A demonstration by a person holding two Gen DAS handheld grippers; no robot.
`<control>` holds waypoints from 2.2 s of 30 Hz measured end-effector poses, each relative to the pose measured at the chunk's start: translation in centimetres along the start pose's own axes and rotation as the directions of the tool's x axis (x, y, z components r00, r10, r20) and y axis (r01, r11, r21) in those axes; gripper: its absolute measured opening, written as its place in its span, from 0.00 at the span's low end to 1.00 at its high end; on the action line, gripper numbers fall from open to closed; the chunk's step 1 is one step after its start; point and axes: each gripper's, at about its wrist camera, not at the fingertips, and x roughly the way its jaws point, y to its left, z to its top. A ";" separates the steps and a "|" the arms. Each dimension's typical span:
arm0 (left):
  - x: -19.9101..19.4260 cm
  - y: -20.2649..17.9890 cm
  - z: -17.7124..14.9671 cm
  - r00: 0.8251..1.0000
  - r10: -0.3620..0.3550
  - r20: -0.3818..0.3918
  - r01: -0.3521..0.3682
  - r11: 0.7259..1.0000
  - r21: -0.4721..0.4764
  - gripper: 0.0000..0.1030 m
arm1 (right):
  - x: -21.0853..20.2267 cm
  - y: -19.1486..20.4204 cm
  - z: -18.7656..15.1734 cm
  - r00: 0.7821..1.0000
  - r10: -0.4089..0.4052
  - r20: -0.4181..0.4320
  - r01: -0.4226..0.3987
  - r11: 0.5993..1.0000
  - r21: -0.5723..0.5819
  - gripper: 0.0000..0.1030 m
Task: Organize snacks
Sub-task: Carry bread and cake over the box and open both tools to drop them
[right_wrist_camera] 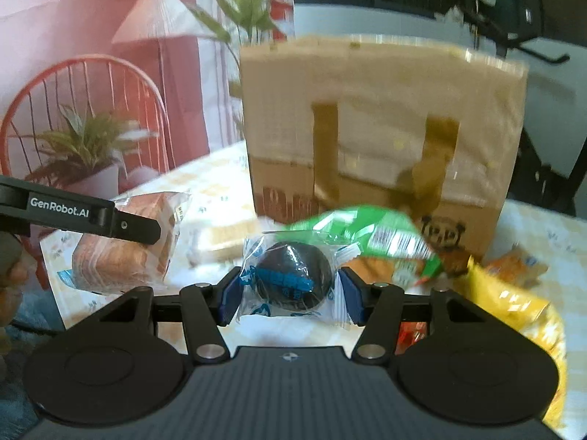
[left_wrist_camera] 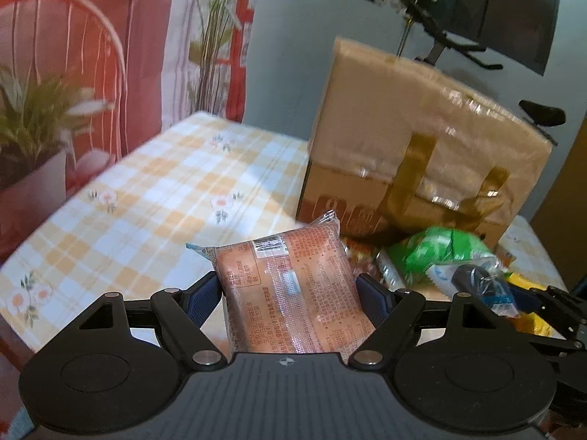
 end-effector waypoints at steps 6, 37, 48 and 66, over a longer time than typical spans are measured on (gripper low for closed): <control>-0.8 -1.0 3.2 0.998 -0.056 0.043 0.053 0.997 0.055 0.79 | -2.6 -0.6 2.4 0.990 -0.017 0.142 0.017 1.000 -0.003 0.56; 10.0 -12.1 21.5 0.973 -0.217 0.082 0.179 0.926 0.332 0.79 | 5.0 -13.9 17.1 0.964 -0.257 0.069 0.237 0.947 0.218 0.56; 10.7 -11.8 20.7 0.975 -0.203 0.085 0.168 0.935 0.311 0.86 | 5.5 -13.4 16.5 0.964 -0.263 0.033 0.255 0.954 0.157 0.66; 1.9 -5.8 16.9 0.961 -0.201 0.189 0.150 0.956 0.252 0.86 | 0.0 -8.8 16.0 0.976 -0.155 0.154 0.143 0.986 0.089 0.76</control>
